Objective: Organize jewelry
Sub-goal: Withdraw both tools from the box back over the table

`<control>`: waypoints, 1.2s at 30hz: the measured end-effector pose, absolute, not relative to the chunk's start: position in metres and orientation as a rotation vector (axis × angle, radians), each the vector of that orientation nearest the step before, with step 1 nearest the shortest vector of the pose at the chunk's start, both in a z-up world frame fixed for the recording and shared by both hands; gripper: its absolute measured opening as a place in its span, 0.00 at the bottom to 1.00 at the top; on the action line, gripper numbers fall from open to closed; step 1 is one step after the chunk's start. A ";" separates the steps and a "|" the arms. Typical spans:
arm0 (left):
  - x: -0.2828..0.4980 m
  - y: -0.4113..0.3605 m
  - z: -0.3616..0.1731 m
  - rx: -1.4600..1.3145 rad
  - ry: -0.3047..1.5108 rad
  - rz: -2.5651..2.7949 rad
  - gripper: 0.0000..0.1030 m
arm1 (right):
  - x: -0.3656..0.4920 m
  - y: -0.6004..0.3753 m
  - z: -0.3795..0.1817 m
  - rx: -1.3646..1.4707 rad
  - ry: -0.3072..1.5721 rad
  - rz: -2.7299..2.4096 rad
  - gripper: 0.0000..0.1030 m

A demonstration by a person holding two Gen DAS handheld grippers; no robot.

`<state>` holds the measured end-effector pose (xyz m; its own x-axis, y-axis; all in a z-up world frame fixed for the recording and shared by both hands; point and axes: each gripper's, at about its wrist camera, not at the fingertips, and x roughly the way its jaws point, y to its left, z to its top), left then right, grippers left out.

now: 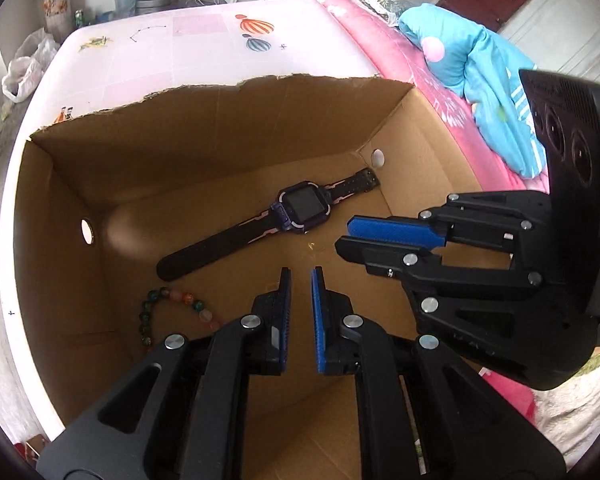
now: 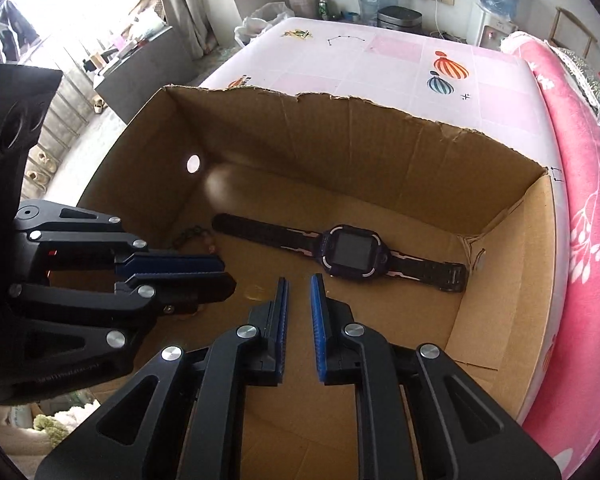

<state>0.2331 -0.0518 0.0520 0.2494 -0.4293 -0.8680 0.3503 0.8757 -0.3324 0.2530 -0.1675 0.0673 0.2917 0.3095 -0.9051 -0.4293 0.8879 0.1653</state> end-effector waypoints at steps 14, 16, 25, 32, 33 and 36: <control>0.197 -0.033 0.090 -0.077 1.077 -0.530 0.19 | 0.218 -0.193 0.113 -0.009 1.004 0.478 0.33; 0.180 -0.026 0.104 -0.082 1.020 -0.544 0.25 | 0.199 -0.195 0.127 0.007 0.944 0.478 0.41; 0.073 0.027 0.130 -0.117 0.836 -0.552 0.73 | 0.097 -0.204 0.155 0.133 0.701 0.493 0.76; 0.025 0.031 0.081 -0.102 0.897 -0.485 0.83 | 0.050 -0.201 0.113 0.111 0.729 0.397 0.86; 0.026 0.028 0.071 -0.099 0.917 -0.474 0.83 | 0.049 -0.202 0.107 0.116 0.742 0.387 0.87; 0.033 0.019 0.037 -0.084 1.008 -0.425 0.83 | 0.045 -0.206 0.079 0.127 0.820 0.328 0.87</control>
<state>0.0327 0.0188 0.0367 0.4596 -0.3834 -0.8011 0.3067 0.9150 -0.2621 0.0452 -0.2056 0.0788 0.6351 0.3352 -0.6959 -0.2380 0.9420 0.2365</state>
